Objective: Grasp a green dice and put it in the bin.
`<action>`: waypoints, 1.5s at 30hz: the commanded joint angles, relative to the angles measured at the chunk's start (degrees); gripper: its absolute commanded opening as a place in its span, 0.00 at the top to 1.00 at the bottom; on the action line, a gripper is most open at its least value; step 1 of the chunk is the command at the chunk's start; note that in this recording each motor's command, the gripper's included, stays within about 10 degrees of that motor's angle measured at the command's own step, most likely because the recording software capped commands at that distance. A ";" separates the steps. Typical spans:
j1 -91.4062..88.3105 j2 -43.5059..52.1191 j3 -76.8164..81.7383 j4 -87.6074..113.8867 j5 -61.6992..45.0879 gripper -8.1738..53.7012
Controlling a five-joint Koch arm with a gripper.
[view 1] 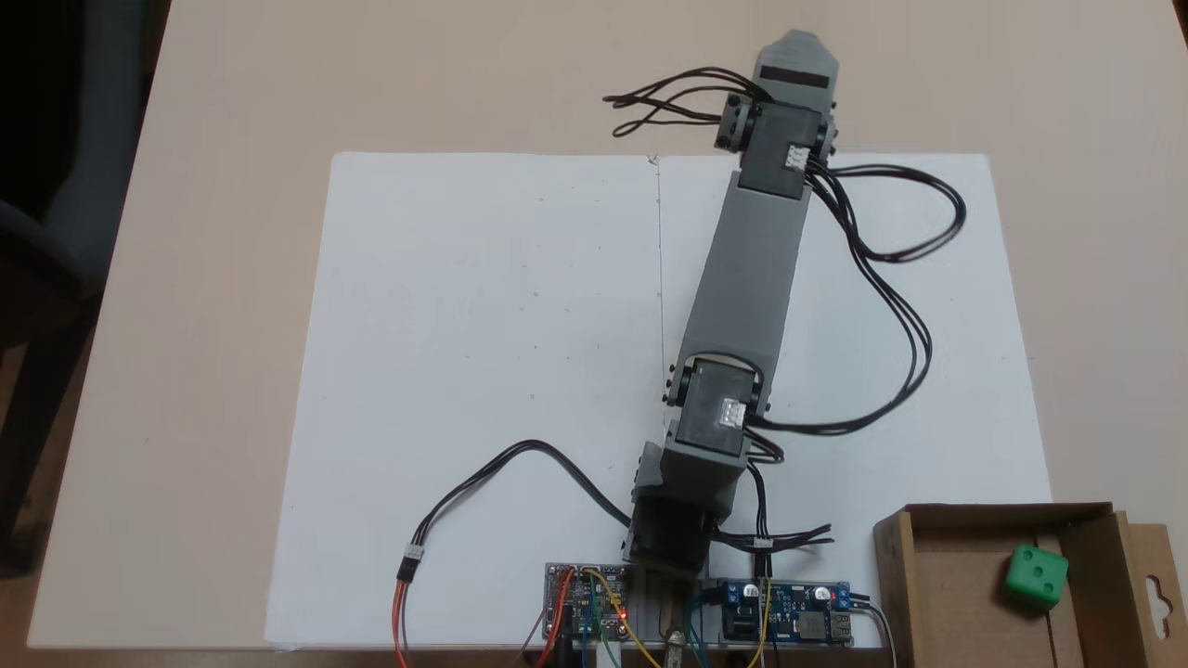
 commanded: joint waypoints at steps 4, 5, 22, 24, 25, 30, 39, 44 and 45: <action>-3.96 0.44 2.37 -15.27 2.90 0.16; -4.66 0.70 4.66 -17.73 2.90 0.16; -9.23 26.28 48.87 -53.95 3.08 0.16; -10.37 29.09 50.54 -57.46 3.08 0.16; -11.07 30.76 51.33 -59.31 2.99 0.16; -13.62 37.53 52.82 -66.95 2.72 0.15; -13.45 39.02 71.54 -81.28 -3.87 0.15; -13.36 39.64 82.00 -87.61 -3.87 0.17; -13.36 39.81 84.11 -89.19 -3.87 0.17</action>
